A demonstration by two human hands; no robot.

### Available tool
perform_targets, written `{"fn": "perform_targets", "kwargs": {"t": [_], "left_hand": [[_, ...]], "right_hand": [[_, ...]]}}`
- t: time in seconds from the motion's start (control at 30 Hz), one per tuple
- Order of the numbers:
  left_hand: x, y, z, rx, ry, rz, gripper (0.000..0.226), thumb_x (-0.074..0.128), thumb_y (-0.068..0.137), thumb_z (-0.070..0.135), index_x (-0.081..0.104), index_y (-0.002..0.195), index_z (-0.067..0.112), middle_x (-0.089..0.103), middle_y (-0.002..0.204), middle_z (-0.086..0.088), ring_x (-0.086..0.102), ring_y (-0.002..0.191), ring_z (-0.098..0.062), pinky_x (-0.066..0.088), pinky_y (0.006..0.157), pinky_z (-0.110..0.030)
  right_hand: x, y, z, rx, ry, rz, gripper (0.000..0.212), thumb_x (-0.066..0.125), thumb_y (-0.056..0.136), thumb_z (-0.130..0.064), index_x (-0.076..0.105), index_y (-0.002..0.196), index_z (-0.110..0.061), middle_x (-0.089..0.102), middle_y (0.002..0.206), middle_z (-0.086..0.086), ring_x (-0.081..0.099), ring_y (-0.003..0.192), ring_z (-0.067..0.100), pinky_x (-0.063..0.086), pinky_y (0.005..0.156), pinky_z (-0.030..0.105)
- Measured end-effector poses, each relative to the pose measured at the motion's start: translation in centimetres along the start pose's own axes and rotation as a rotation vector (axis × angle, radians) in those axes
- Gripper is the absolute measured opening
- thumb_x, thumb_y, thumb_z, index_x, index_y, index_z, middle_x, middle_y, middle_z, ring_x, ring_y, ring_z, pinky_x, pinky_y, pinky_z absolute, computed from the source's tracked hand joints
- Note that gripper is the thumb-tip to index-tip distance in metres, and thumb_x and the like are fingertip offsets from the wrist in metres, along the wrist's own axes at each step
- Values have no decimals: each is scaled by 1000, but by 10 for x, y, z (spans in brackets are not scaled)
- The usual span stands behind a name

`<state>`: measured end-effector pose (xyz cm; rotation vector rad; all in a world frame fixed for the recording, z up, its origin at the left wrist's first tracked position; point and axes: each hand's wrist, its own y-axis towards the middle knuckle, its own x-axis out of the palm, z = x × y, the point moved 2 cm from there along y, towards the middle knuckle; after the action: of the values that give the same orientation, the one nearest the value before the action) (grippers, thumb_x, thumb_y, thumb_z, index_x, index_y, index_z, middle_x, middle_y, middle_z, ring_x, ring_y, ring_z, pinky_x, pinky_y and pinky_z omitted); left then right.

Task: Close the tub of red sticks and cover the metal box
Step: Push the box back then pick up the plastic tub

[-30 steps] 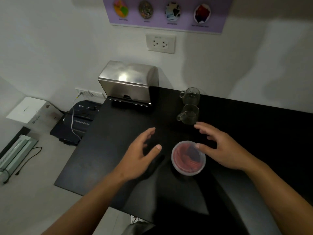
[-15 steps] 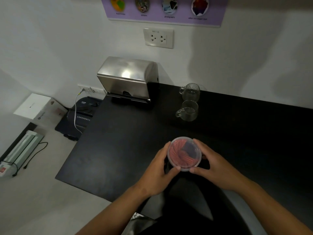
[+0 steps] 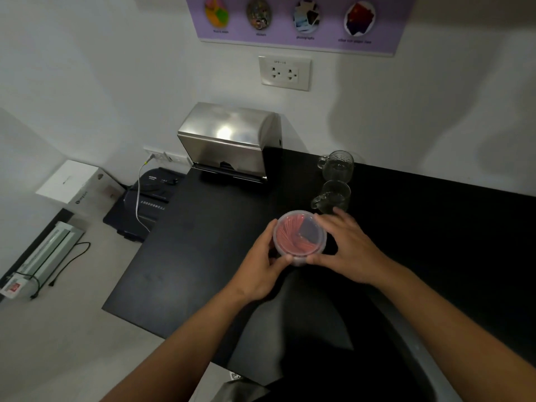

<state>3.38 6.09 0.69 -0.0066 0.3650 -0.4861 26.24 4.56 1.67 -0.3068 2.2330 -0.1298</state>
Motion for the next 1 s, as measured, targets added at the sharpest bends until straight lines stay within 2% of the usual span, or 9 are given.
{"fn": "perform_targets", "kwargs": {"t": [0.13, 0.37, 0.43, 0.53, 0.63, 0.73, 0.8, 0.87, 1.0], "left_hand": [[-16, 26, -1, 4, -16, 34, 61, 71, 96, -2, 47, 149, 12, 63, 143, -7, 60, 137, -20, 46, 119, -46], [-33, 74, 3, -48, 72, 78, 67, 72, 99, 4, 40, 157, 9, 61, 148, -8, 60, 138, -18, 47, 118, -42], [-35, 89, 6, -69, 109, 92, 68, 72, 99, 8, 39, 158, 11, 62, 149, -6, 60, 136, -17, 49, 116, -35], [-36, 113, 8, -117, 115, 139, 52, 68, 101, 4, 49, 149, 11, 69, 122, 4, 67, 110, -8, 55, 96, -14], [-37, 138, 10, -188, 112, 174, 42, 64, 101, 0, 55, 141, 13, 63, 101, 13, 61, 89, 2, 48, 67, 1], [-38, 158, 16, -219, 147, 142, 35, 61, 103, 3, 56, 135, 14, 68, 114, -2, 65, 99, -12, 53, 70, -6], [-38, 168, 23, -199, 240, 134, 34, 62, 103, 11, 55, 136, 15, 70, 124, -9, 68, 110, -23, 59, 90, -28], [-39, 174, 28, -172, 310, 126, 37, 62, 103, 15, 54, 139, 14, 71, 127, -13, 70, 116, -31, 57, 101, -46], [-43, 186, 31, -147, 356, 112, 40, 61, 102, 14, 54, 141, 12, 71, 131, -17, 67, 122, -40, 54, 103, -52]], "right_hand": [[-11, 35, -7, -51, -93, 1, 111, 60, 70, -82, 28, 162, -29, 35, 164, -1, 7, 158, 25, 17, 126, 52], [-24, 92, 1, -23, -105, 33, 118, 54, 65, -90, 30, 161, -27, 37, 165, -1, 10, 159, 30, 14, 124, 48], [-31, 105, 3, -47, -113, 45, 109, 58, 69, -89, 37, 158, -30, 46, 159, 0, 19, 156, 33, 16, 122, 47], [-43, 127, 6, -111, -173, 85, 92, 63, 75, -83, 50, 147, -25, 61, 140, 2, 44, 140, 32, 23, 117, 40], [-56, 143, 9, -63, -194, 92, 98, 67, 75, -80, 47, 152, -22, 57, 148, 6, 44, 141, 31, 32, 118, 47], [-67, 155, 10, -47, -201, 91, 103, 70, 74, -79, 45, 154, -19, 52, 154, 9, 44, 142, 33, 36, 116, 51], [-74, 163, 11, -47, -207, 101, 101, 71, 74, -78, 48, 152, -19, 56, 150, 8, 49, 137, 31, 41, 112, 49], [-78, 169, 13, -44, -193, 105, 99, 73, 75, -75, 48, 151, -18, 57, 149, 8, 52, 134, 30, 43, 110, 50], [-85, 177, 15, -69, -154, 112, 93, 79, 77, -66, 51, 148, -14, 60, 145, 11, 56, 130, 32, 45, 107, 52]]}}
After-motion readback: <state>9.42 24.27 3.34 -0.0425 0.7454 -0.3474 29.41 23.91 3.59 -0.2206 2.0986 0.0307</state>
